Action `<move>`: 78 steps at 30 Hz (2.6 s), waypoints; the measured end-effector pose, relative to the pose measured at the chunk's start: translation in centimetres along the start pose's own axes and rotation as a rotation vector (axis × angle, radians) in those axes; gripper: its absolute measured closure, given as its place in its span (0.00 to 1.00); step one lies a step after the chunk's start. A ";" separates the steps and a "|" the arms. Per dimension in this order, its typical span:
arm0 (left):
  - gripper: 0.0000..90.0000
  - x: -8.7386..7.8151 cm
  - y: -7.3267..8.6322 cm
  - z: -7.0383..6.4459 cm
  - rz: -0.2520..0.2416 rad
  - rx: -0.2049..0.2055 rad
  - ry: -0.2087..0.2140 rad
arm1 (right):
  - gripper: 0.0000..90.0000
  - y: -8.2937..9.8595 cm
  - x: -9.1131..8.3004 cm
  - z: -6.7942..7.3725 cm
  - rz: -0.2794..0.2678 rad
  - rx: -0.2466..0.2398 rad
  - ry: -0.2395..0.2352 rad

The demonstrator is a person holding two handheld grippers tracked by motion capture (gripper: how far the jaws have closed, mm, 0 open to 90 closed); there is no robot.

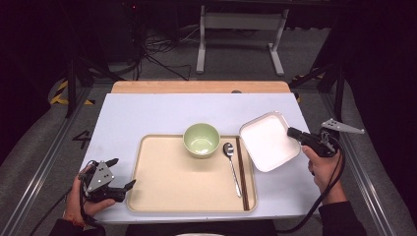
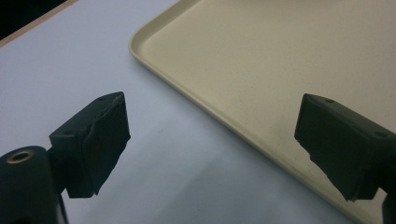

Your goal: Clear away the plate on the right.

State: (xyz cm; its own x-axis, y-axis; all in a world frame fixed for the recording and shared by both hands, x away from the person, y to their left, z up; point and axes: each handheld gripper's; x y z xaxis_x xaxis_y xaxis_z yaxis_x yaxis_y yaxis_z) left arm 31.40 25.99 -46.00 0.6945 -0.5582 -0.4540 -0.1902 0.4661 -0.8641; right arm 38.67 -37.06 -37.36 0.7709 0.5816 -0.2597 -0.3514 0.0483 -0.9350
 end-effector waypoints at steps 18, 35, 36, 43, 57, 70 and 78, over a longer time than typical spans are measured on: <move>0.12 0.0 0.1 0.0 0.006 -0.003 0.004 | 1.00 0.3 6.2 8.3 0.126 -0.190 -0.215; 0.12 -0.1 0.2 0.1 0.004 -0.007 0.007 | 1.00 2.1 11.8 14.1 0.246 -0.339 -0.366; 0.12 -0.1 0.2 0.1 0.004 -0.007 0.006 | 1.00 2.3 12.1 14.5 0.253 -0.347 -0.374; 0.12 -0.1 0.3 0.1 0.007 -0.009 0.006 | 1.00 3.0 14.0 16.4 0.302 -0.404 -0.410; 0.12 -0.1 0.3 0.2 0.010 -0.008 0.010 | 1.00 3.9 16.0 18.2 0.341 -0.469 -0.443; 0.12 0.0 0.3 0.1 0.012 -0.008 0.010 | 0.90 3.9 16.3 19.3 0.306 -0.493 -0.456; 0.12 0.0 0.3 0.1 0.013 -0.009 0.010 | 0.89 3.6 15.9 19.3 0.281 -0.487 -0.457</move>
State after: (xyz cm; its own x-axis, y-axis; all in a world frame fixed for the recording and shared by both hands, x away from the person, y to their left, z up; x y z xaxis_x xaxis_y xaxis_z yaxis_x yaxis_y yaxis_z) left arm 31.44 26.23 -46.28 0.6850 -0.5587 -0.4676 -0.2057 0.4674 -0.8598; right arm 39.38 -12.02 -40.22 0.3494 0.8057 -0.4783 -0.1450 -0.4579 -0.8771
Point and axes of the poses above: each handheld gripper's, and its own axes: x roughly forward along the jaws, y roughly out of its underside, z roughly to its left, and after that the axes turned 7 degrees about -z, right-handed
